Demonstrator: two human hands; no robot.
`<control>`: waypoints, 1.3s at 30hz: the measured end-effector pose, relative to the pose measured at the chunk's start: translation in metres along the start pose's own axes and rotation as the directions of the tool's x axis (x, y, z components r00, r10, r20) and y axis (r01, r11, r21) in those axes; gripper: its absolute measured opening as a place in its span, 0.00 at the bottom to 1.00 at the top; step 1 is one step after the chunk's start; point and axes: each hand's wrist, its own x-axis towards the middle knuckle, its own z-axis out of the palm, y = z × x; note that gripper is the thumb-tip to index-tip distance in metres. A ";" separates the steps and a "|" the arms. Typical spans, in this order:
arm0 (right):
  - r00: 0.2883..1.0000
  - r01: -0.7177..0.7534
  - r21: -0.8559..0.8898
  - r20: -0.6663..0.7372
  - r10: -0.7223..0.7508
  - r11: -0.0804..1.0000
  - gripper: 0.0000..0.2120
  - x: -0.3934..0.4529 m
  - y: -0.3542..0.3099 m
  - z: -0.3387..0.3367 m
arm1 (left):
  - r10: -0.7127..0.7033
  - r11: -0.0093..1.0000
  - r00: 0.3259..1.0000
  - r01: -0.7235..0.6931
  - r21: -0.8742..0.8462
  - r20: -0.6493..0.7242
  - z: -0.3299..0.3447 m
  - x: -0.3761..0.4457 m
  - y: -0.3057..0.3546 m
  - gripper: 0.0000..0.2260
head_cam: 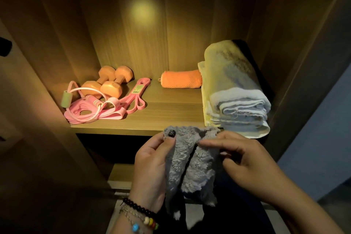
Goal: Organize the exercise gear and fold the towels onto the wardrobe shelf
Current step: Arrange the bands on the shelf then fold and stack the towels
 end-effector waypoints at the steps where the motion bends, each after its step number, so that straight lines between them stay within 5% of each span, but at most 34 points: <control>1: 1.000 -0.007 0.035 0.002 0.006 0.999 0.30 0.000 0.000 0.000 | 0.006 1.000 1.000 -0.006 -0.007 -0.012 -0.001 0.001 0.000 0.06; 8: 0.971 -0.072 0.146 -0.214 0.103 0.987 0.29 -0.002 0.004 0.010 | 0.062 0.990 0.998 -0.063 0.128 0.007 -0.003 -0.004 0.000 0.15; 12: 0.969 -0.086 0.067 -0.224 0.100 0.994 0.07 -0.001 0.002 0.012 | 0.134 0.952 0.991 -0.131 0.278 0.006 0.000 -0.009 -0.001 0.12; 16: 0.949 -0.030 -0.123 -0.316 -0.011 0.992 0.09 -0.005 -0.004 0.010 | 0.117 0.947 0.993 -0.121 0.296 0.033 0.001 -0.010 0.002 0.08; 21: 0.920 0.173 -0.095 -0.341 -0.195 0.980 0.07 -0.008 -0.019 0.010 | 0.053 0.960 0.994 -0.078 0.270 0.098 0.006 -0.016 0.007 0.06; 26: 0.957 0.106 0.061 -0.279 -0.085 0.993 0.06 -0.010 -0.020 0.012 | 0.009 0.967 0.981 -0.058 0.250 0.193 0.011 -0.023 0.011 0.08; 35: 0.912 -0.016 0.152 -0.403 0.077 0.988 0.04 -0.009 -0.019 0.014 | 0.085 0.956 0.943 -0.168 0.240 0.321 0.007 -0.021 0.010 0.15; 39: 0.933 -0.064 0.307 -0.319 0.166 0.949 0.06 -0.004 -0.015 0.015 | 0.135 0.915 0.959 -0.217 0.342 0.248 0.003 -0.019 0.009 0.15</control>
